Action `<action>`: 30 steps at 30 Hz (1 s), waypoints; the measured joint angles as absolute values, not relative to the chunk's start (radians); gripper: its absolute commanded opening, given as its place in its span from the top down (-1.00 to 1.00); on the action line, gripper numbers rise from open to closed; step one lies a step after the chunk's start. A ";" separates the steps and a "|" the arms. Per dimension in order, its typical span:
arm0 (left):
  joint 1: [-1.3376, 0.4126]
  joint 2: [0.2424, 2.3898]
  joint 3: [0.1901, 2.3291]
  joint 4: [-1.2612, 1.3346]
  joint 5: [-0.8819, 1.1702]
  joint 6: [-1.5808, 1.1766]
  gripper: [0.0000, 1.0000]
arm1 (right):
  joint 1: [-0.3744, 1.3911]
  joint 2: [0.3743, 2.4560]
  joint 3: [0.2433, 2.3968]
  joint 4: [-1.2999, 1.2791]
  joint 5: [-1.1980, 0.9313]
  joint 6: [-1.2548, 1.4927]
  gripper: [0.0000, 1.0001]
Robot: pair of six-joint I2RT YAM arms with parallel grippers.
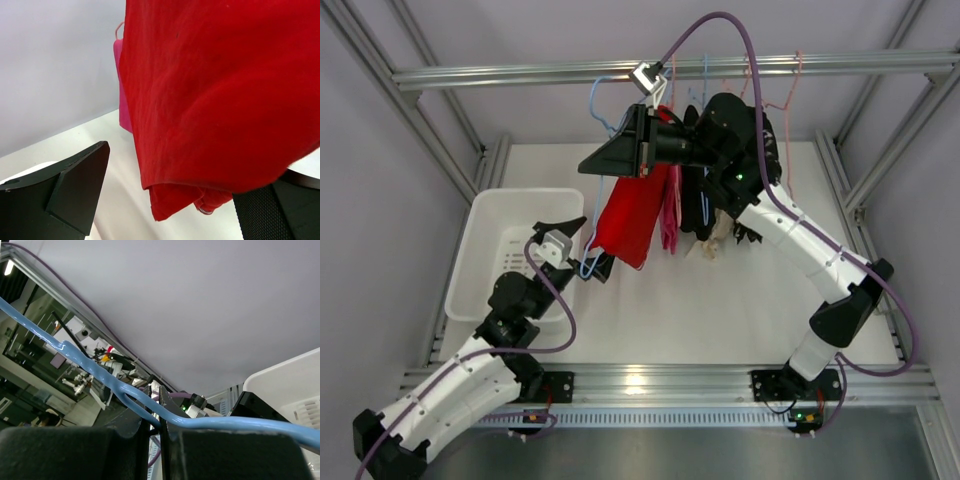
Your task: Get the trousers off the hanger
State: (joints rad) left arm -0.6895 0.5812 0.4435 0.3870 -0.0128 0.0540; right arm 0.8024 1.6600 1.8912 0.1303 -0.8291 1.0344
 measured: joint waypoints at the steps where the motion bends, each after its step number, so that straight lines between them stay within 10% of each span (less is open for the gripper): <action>1: -0.690 0.588 0.444 0.399 -0.017 0.050 -0.98 | 0.802 1.660 1.890 0.131 -0.829 1.033 1.00; 10: -0.690 0.661 0.452 0.534 -0.021 -0.002 -0.82 | 0.806 1.660 1.882 0.142 -0.832 1.034 1.00; 22: -0.691 0.692 0.473 0.628 -0.017 -0.024 0.94 | 0.807 1.638 1.837 0.167 -0.833 1.024 1.00; 30: -0.691 0.669 0.519 0.558 -0.020 0.013 1.00 | 0.788 1.576 1.726 0.162 -0.850 0.960 1.00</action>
State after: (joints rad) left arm -0.6910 0.6689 0.5186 0.5583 -0.0204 0.0132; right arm 0.7879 1.5761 1.7264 0.1623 -0.8497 0.9604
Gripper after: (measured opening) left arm 0.115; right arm 0.058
